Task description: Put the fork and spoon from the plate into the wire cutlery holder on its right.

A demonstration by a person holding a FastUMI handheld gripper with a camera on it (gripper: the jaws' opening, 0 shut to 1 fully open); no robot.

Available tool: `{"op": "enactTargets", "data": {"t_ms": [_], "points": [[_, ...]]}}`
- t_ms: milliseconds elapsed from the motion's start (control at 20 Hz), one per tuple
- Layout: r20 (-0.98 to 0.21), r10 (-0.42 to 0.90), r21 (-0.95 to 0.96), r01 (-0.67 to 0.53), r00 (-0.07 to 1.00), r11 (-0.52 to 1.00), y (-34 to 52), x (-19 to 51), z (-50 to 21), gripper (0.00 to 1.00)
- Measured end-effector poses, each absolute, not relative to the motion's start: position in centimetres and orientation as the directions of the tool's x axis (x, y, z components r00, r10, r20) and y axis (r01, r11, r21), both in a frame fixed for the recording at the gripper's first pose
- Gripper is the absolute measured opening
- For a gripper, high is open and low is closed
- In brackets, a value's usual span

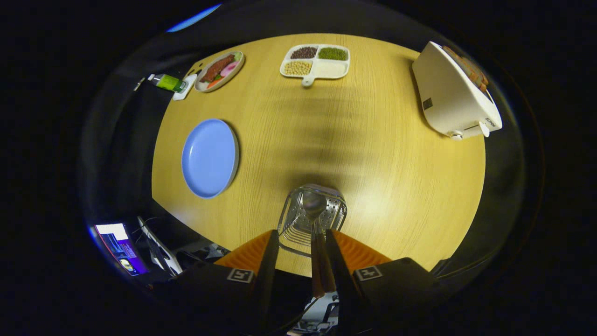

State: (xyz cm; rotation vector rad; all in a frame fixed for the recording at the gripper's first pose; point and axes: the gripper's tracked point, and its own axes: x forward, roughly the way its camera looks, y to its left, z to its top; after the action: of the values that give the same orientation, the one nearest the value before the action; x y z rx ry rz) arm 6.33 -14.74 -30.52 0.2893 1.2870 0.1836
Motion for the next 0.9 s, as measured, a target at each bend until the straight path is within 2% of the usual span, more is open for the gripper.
{"op": "enactTargets", "data": {"t_ms": [100,200,300,500,900], "points": [[-0.874,0.248,0.287,0.032,0.417,0.958,-15.2,7.0,-28.2,0.91],[-0.811,0.200,0.279,0.062,0.549,0.958,-15.7,7.4,-25.5,0.98],[-0.739,0.156,0.278,0.086,0.655,0.957,-16.2,7.7,-22.4,1.00],[-0.596,0.060,0.229,0.098,0.801,0.969,-17.1,7.2,-16.2,1.00],[-0.323,-0.057,0.232,0.138,0.945,0.963,-16.7,4.1,-5.3,0.99]]}}
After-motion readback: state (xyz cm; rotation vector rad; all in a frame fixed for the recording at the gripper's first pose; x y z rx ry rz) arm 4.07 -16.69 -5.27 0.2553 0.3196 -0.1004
